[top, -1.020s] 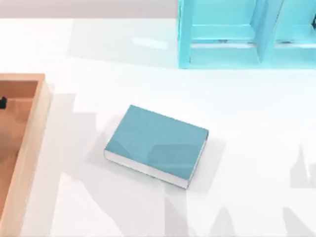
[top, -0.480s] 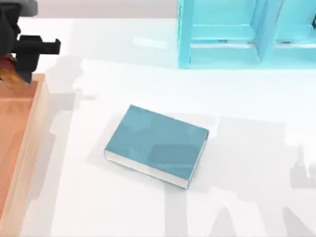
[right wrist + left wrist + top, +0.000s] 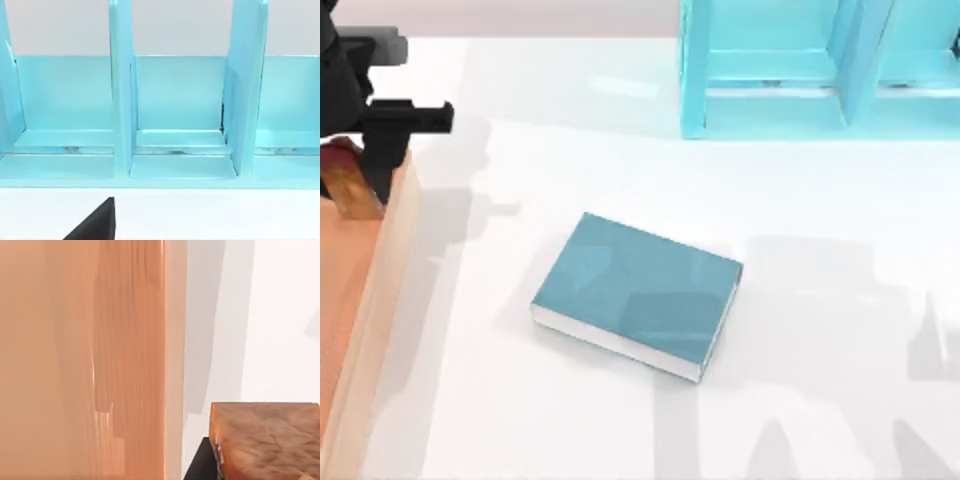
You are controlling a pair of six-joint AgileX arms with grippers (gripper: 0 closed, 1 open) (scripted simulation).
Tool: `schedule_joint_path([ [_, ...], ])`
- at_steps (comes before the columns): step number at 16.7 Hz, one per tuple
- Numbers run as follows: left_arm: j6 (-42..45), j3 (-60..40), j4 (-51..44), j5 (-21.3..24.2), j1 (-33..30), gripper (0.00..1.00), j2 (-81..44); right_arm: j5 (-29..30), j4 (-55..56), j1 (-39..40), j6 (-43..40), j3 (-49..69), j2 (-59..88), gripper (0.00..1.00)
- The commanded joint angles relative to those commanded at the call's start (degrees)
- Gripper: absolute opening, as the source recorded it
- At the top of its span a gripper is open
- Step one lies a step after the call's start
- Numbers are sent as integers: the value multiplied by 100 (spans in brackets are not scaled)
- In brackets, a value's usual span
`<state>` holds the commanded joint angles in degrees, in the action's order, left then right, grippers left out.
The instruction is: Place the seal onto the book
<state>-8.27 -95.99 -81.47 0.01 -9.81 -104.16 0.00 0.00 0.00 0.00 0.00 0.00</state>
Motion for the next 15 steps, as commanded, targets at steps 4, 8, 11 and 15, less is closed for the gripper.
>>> schedule_joint_path([
  [4, -208, -111, 72, -1, -178, 0, -179, 0, 0, 0, 0, 0, 0, 100],
  [8, -1181, -554, 332, 16, -1113, 0, -971, 0, 0, 0, 0, 0, 0, 100],
  [11, -2064, -930, 615, 31, -2063, 0, -1664, 0, 0, 0, 0, 0, 0, 100],
  [15, -2857, -1269, 941, 16, -2877, 0, -2237, 0, 0, 0, 0, 0, 0, 100],
])
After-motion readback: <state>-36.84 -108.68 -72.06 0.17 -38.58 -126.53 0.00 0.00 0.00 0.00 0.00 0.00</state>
